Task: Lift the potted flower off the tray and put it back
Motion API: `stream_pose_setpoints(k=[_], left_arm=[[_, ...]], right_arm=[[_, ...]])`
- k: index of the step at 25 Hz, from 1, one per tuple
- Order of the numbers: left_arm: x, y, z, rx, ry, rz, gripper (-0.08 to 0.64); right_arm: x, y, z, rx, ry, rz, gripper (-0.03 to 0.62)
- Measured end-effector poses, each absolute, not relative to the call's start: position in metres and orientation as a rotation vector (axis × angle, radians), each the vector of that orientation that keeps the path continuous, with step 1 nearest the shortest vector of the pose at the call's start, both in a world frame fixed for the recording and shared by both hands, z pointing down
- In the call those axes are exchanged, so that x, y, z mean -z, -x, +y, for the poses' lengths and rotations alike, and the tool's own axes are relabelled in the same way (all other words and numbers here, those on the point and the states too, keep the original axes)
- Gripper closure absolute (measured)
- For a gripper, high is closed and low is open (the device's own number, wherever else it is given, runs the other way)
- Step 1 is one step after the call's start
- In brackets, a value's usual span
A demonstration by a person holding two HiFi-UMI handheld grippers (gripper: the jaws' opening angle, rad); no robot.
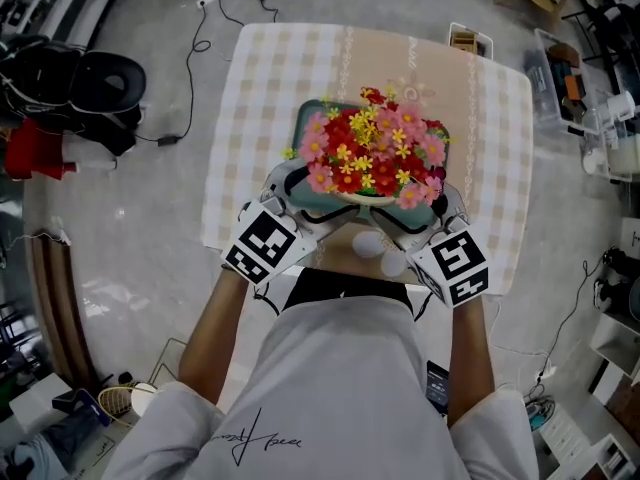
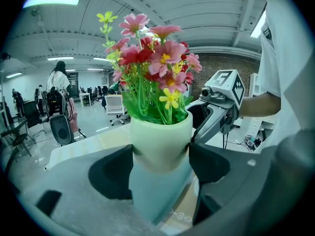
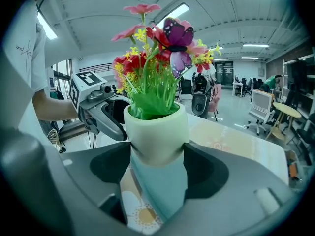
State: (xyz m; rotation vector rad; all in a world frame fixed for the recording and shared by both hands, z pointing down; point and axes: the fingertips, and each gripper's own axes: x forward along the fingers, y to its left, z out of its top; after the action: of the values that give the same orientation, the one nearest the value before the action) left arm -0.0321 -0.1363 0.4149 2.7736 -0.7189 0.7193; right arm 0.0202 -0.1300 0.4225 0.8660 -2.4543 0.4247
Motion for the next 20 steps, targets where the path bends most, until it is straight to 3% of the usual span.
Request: stream_pose_setpoints(k=[20], left_arm=[[-0.469, 0.028, -0.156, -0.787, -2.696, -0.700, 0.202]], right_arm=[[-0.479, -0.025, -0.148, -0.523, -0.833, -2.397, 0.250]])
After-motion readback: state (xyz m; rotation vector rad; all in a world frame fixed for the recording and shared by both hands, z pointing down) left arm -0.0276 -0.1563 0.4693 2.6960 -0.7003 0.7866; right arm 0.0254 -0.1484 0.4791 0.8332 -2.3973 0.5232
